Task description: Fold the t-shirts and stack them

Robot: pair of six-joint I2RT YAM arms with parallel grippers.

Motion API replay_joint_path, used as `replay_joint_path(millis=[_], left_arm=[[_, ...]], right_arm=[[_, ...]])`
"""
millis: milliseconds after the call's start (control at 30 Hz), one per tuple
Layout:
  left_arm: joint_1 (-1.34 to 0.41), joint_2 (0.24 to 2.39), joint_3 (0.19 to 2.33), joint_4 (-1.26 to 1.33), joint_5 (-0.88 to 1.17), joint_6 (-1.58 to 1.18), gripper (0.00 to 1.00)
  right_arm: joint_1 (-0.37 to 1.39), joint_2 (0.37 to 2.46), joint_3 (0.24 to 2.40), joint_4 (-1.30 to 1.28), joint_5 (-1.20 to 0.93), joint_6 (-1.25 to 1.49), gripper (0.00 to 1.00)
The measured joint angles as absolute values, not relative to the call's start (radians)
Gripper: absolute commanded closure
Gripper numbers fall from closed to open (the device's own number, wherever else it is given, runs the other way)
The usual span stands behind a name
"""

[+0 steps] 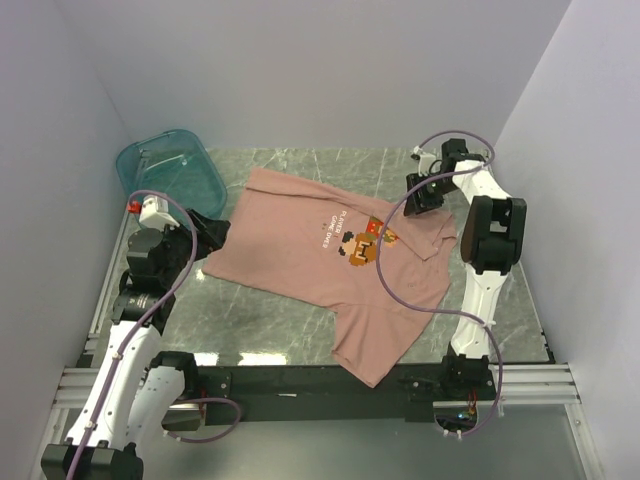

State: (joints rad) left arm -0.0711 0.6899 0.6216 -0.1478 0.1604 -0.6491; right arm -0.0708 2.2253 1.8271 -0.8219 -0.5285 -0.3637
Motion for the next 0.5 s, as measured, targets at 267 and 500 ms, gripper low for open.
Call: replay_joint_path(millis=[267, 500], left_arm=[[-0.071, 0.691, 0.622, -0.147, 0.161, -0.652, 0.19], [-0.071, 0.683, 0.621, -0.148, 0.161, -0.658, 0.19]], right_arm=[[-0.056, 2.263, 1.85, -0.846, -0.521, -0.364, 0.68], [-0.055, 2.278, 1.858, -0.856, -0.526, -0.372, 1.0]])
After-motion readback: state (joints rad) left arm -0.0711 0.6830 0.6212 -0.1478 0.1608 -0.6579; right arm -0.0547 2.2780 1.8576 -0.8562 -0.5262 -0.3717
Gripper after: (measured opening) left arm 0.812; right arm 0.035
